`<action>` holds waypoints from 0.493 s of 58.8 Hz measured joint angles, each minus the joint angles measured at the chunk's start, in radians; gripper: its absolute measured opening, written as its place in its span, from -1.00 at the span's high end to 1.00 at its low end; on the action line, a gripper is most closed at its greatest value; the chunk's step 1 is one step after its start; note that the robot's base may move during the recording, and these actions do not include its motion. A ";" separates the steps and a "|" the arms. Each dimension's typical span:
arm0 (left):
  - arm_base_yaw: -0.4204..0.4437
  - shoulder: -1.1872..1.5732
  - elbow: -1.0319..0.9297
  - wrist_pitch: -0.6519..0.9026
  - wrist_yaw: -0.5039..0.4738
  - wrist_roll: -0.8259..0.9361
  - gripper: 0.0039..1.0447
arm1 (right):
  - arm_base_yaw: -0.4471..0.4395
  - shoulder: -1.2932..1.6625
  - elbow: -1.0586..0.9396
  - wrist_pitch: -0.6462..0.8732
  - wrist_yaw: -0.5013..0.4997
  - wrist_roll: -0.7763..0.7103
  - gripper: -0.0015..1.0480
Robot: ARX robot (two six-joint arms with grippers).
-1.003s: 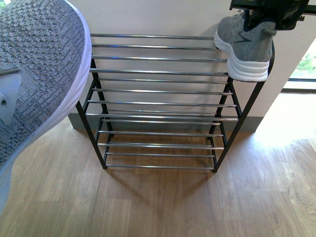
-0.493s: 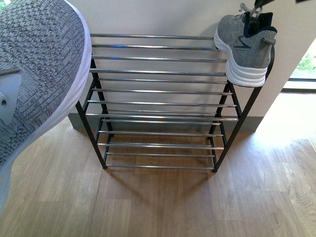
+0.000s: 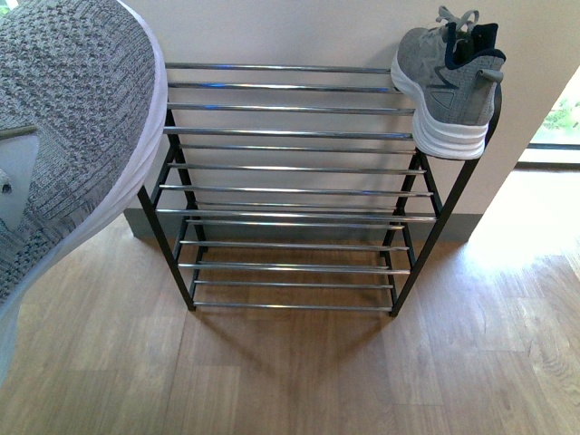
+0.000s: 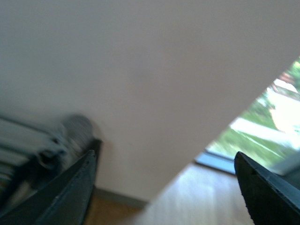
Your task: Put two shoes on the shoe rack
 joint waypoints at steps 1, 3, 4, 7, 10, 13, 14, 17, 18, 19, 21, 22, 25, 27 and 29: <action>0.000 0.000 0.000 0.000 0.001 0.000 0.98 | 0.006 -0.022 -0.064 0.093 -0.025 0.057 -0.49; 0.000 0.000 0.000 0.000 0.000 0.000 0.98 | 0.023 -0.058 -0.166 0.217 -0.034 0.153 -0.36; 0.000 0.000 0.000 0.000 0.000 0.000 0.98 | 0.033 -0.079 -0.216 0.269 -0.033 0.179 -0.29; 0.000 0.000 0.000 0.000 0.000 0.000 0.98 | 0.063 -0.148 -0.369 0.395 -0.024 0.263 -0.06; 0.000 0.000 0.000 0.000 0.000 0.000 0.98 | 0.079 -0.188 -0.443 0.440 -0.014 0.288 0.08; 0.000 0.000 0.000 0.000 -0.001 0.000 0.98 | 0.091 -0.225 -0.510 0.473 -0.005 0.306 0.21; 0.000 0.000 0.000 0.000 -0.001 0.000 0.98 | 0.096 -0.242 -0.542 0.487 0.002 0.311 0.28; 0.000 0.000 0.000 0.000 -0.001 0.000 0.98 | 0.104 -0.274 -0.602 0.511 0.014 0.320 0.41; 0.000 0.000 0.000 0.000 -0.001 0.000 0.98 | 0.106 -0.282 -0.617 0.516 0.019 0.323 0.45; 0.000 0.000 0.000 0.000 -0.001 0.000 0.98 | 0.109 -0.296 -0.645 0.526 0.024 0.327 0.51; 0.000 0.000 0.000 0.000 0.000 0.000 0.98 | 0.113 -0.315 -0.684 0.539 0.037 0.333 0.61; 0.000 0.000 0.000 0.000 0.000 0.000 0.98 | 0.117 -0.328 -0.710 0.547 0.042 0.335 0.68; 0.000 0.000 0.000 0.000 0.000 0.000 0.98 | 0.130 -0.365 -0.778 0.569 0.053 0.340 0.88; 0.000 0.000 0.000 0.000 0.000 0.000 0.98 | 0.138 -0.384 -0.809 0.579 0.058 0.339 0.98; 0.000 0.000 0.000 0.000 0.000 0.000 0.98 | 0.146 -0.403 -0.838 0.587 0.062 0.343 0.97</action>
